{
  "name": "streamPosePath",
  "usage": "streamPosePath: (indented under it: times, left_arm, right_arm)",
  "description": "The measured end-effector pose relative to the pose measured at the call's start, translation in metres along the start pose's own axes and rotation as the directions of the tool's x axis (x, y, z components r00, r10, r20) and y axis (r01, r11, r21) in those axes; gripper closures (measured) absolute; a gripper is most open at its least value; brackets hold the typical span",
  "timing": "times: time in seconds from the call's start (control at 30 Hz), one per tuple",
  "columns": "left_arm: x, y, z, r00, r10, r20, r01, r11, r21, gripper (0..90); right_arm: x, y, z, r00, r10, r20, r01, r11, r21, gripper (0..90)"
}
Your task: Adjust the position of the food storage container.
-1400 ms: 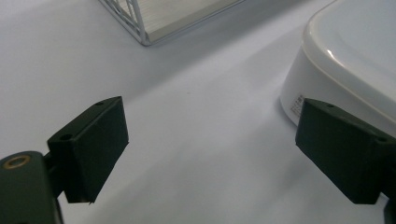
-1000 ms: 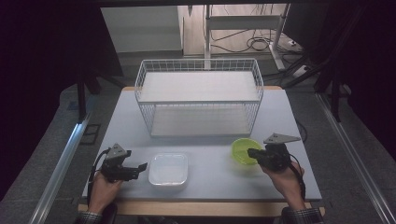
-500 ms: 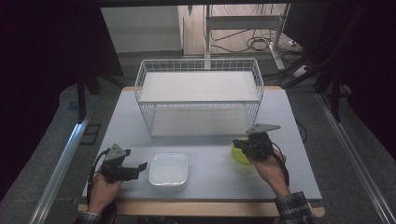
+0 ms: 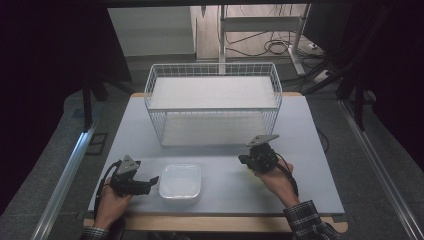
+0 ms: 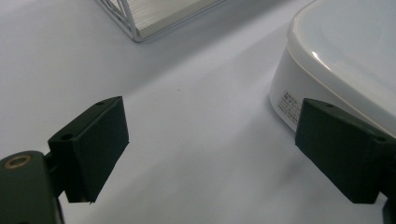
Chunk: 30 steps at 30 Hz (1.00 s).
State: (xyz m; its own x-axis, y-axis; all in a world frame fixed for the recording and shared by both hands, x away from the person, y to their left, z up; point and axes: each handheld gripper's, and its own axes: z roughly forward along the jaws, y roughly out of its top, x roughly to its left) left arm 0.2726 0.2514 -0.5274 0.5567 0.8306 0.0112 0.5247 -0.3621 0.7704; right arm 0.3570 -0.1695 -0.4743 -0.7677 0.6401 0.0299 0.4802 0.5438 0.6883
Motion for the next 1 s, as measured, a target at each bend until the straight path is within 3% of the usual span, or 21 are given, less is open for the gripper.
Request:
streamPosePath:
  times: [0.17, 0.6, 0.73, 1.0]
  left_arm:
    - [-0.001, 0.000, 0.001, 0.9999, 0.010, -0.002, -0.010, 0.9999, 0.012, 8.8]
    - [-0.001, 0.000, 0.001, 1.0000, -0.009, 0.004, 0.009, 0.9996, 0.028, 8.7]
    - [-0.002, -0.001, 0.003, 0.9999, 0.000, -0.014, 0.001, 0.9973, 0.074, 9.3]
    - [-0.005, 0.000, 0.003, 0.9995, 0.020, -0.023, -0.017, 0.9937, 0.111, 10.1]
  right_arm:
    - [-0.001, -0.005, -0.003, 1.0000, -0.004, 0.004, 0.004, 1.000, 0.012, 89.3]
    - [-0.029, -0.030, -0.031, 0.9945, 0.088, 0.057, -0.088, 0.996, 0.003, 89.3]
    - [-0.039, -0.038, -0.041, 0.9906, 0.112, 0.078, -0.112, 0.994, -0.008, 89.3]
    - [-0.050, -0.045, -0.049, 0.9852, 0.134, 0.107, -0.133, 0.991, -0.017, 89.3]
